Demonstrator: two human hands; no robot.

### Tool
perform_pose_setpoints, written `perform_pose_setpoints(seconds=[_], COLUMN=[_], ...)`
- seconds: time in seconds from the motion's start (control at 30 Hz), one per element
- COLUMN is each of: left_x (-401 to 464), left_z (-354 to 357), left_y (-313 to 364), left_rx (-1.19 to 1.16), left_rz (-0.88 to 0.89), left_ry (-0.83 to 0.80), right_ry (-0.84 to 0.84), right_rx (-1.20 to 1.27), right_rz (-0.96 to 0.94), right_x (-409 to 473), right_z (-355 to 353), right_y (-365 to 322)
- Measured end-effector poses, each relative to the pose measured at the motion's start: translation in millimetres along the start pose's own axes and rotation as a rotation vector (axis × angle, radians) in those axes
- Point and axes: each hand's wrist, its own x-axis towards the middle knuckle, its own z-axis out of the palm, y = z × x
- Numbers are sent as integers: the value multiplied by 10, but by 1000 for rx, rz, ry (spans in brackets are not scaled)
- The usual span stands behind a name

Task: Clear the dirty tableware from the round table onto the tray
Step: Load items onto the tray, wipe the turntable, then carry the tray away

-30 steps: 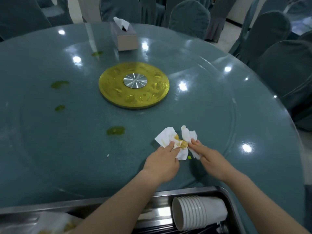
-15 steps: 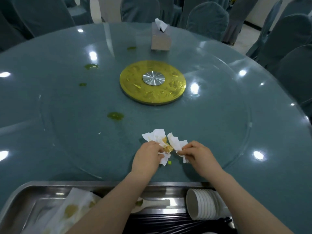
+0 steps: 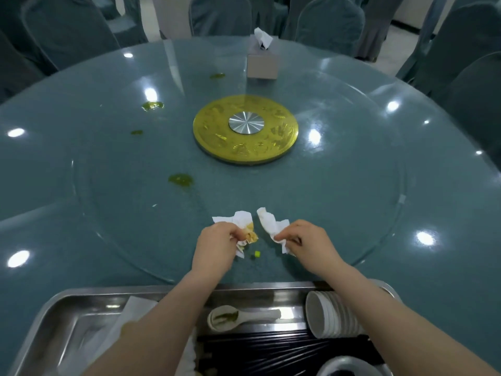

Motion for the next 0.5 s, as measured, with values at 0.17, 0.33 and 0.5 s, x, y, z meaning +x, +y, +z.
perform_pose_setpoints(seconds=[0.17, 0.33, 0.5], left_x=[-77, -121, -15], left_z=[-302, -513, -656], left_y=[-30, -420, -728], left_rx=[-168, -164, -162], left_rz=[-57, -248, -335], left_ry=[175, 270, 366], right_ry=[1, -173, -177], right_rx=[159, 72, -61], right_rz=[159, 69, -12], right_x=[-61, -73, -25], right_z=[-47, 58, 125], right_y=[-64, -172, -223])
